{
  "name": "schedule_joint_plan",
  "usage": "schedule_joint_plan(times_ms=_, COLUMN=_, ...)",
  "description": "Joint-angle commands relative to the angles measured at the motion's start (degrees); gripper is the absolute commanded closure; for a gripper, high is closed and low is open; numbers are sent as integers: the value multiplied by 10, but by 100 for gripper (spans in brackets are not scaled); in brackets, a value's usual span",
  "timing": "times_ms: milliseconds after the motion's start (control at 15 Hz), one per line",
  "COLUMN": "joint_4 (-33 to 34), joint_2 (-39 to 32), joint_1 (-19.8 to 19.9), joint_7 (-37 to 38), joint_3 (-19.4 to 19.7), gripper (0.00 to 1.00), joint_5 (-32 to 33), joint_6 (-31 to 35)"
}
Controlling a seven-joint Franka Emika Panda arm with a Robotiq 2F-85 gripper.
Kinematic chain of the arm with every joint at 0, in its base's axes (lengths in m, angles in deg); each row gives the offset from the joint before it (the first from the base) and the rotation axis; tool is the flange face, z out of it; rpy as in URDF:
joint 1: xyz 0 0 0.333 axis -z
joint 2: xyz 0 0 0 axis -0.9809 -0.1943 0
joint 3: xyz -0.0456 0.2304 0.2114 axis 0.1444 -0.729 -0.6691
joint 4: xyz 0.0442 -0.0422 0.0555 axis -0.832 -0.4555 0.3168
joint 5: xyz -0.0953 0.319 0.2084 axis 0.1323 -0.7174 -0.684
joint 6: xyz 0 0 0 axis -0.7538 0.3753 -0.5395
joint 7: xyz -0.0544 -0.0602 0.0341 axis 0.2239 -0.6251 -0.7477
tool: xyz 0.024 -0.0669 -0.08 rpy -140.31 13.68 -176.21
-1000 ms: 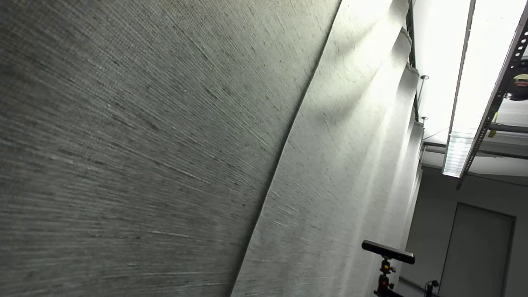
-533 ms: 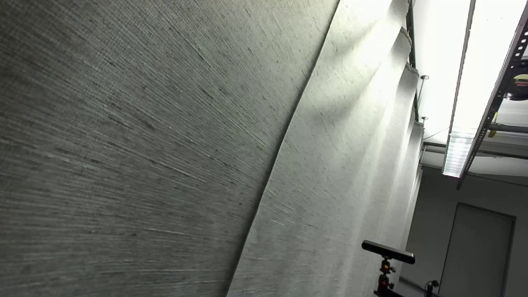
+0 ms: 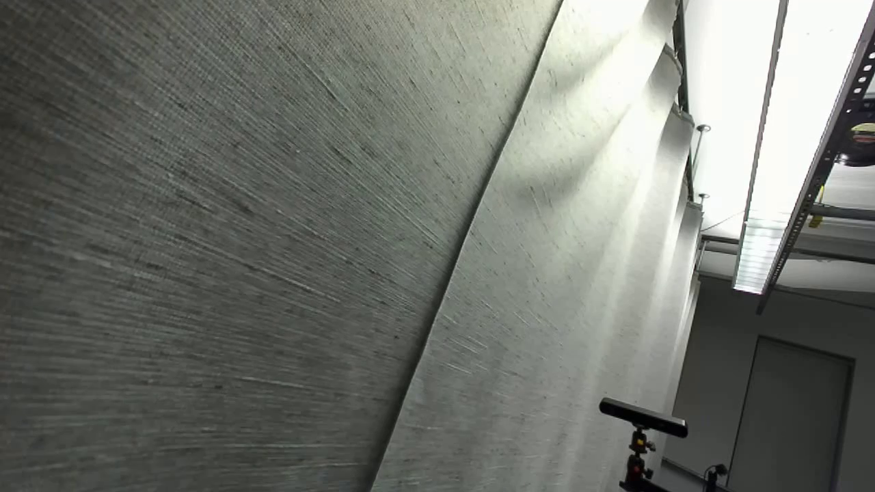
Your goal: Pull the curtain to the left
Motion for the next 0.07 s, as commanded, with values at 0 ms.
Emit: schedule_joint_plan(times_ms=0, joint_4=0, joint_2=0, joint_1=0, joint_7=0, joint_3=0, gripper=98, joint_5=0, joint_6=0)
